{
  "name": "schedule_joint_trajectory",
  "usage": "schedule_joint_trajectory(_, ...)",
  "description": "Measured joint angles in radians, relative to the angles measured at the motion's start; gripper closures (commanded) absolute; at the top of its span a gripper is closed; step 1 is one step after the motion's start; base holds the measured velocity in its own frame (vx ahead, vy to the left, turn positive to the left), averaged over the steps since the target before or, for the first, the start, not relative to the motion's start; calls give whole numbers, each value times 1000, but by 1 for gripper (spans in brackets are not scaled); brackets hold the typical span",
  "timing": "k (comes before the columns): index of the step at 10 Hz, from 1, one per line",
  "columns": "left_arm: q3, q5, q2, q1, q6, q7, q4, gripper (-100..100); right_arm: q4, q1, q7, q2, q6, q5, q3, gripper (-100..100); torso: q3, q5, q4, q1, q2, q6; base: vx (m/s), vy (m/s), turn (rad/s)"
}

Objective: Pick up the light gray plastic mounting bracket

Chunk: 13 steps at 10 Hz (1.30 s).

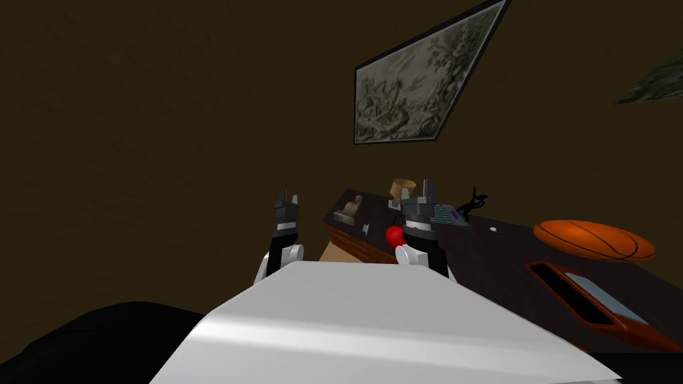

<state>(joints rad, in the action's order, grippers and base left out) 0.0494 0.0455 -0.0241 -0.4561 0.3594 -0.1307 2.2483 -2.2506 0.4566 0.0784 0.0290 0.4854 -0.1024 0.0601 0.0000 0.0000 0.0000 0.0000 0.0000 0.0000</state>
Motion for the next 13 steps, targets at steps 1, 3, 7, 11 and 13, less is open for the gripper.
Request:
schedule_joint_trajectory(1, 0, 0, 0, 0, 0, 0, 0, 0, 4, 3, -1, -22, -5, 7, 2, -100, 1, 0, 0, 1, 3, 0, -130, 37, 0)
schedule_joint_trajectory(3, 0, 0, 0, 0, 0, 0, 0, 0, 27, -1, -2, -72, -33, 35, 14, -100, 5, 0, 2, 1, 10, 0, -159, 22, 9)
schedule_joint_trajectory(7, 0, 0, 0, 0, 0, 0, 0, 0, 92, 9, -14, -160, -135, 131, 54, -100, 6, 0, 2, 1, 11, 0, -140, 18, 21)
schedule_joint_trajectory(11, 0, 0, 0, 0, 0, 0, 0, 0, 174, -18, -21, -187, -236, 217, 88, -100, 5, 0, 2, 0, 8, 0, -110, 0, 36)
schedule_joint_trajectory(13, 0, 0, 0, 0, 0, 0, 0, 0, 207, -28, -29, -197, -285, 256, 104, -100, 3, 0, 1, 0, 4, 0, -64, 9, 36)
